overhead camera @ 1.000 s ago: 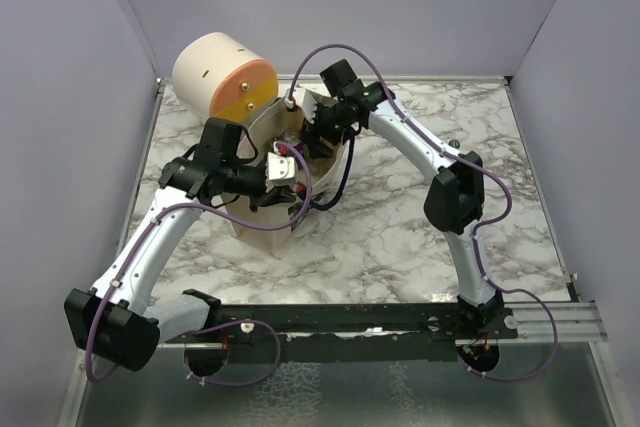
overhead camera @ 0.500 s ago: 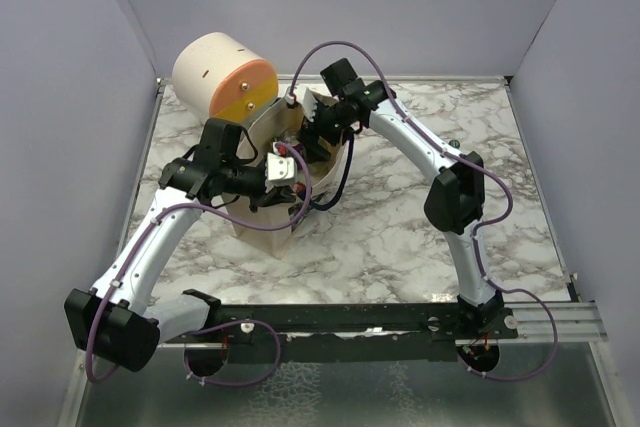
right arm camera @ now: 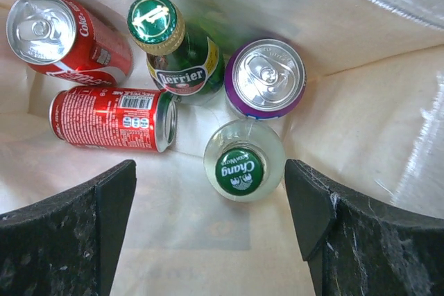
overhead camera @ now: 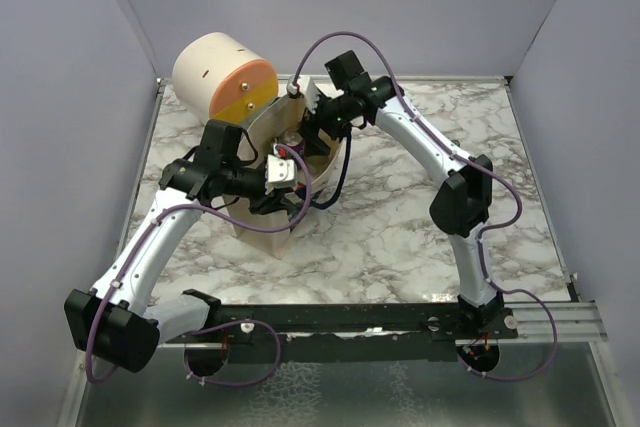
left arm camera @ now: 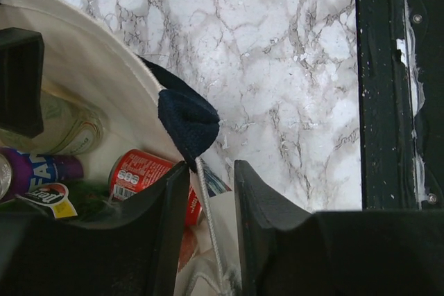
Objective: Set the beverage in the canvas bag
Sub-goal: Place the drink in the canvas bag, then adjust the drink in the canvas bag.
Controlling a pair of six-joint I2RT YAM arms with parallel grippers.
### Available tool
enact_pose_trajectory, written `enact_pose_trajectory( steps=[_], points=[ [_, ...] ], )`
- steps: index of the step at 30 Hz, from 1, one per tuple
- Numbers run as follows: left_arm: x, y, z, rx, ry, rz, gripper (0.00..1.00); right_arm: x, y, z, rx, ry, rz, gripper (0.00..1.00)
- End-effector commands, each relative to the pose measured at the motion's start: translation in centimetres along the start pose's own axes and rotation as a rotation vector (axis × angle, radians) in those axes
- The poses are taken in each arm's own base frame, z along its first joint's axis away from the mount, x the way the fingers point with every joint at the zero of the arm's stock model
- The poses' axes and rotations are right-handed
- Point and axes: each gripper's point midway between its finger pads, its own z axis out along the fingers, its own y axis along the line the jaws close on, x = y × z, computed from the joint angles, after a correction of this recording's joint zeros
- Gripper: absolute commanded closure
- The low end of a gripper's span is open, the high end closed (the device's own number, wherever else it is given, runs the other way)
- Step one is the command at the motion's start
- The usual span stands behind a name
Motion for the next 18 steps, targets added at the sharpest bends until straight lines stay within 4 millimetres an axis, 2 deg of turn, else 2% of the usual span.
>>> enact_pose_trajectory(
  steps=[1,6,10,14,18],
  points=[
    [0.1,-0.5,-0.1,0.012,0.005,0.003,0.62,-5.1,-1.3,-4.2,0.087,-0.141,-0.065,0.13],
    [-0.6,0.1,-0.5,-0.008,0.008,0.02,0.4,-6.7,-1.0,-5.3,0.081,-0.188,-0.079,0.13],
    [-1.5,0.6,-0.9,-0.03,-0.003,0.028,0.28,-7.8,-0.6,-6.0,0.074,-0.226,-0.083,0.13],
    [-3.2,1.8,-1.7,-0.075,-0.047,0.014,0.21,-8.8,-0.2,-6.8,0.073,-0.262,-0.083,0.13],
    [-5.2,3.4,-2.7,-0.13,-0.105,-0.02,0.19,-10.0,-0.1,-8.1,0.076,-0.307,-0.073,0.13]
  ],
)
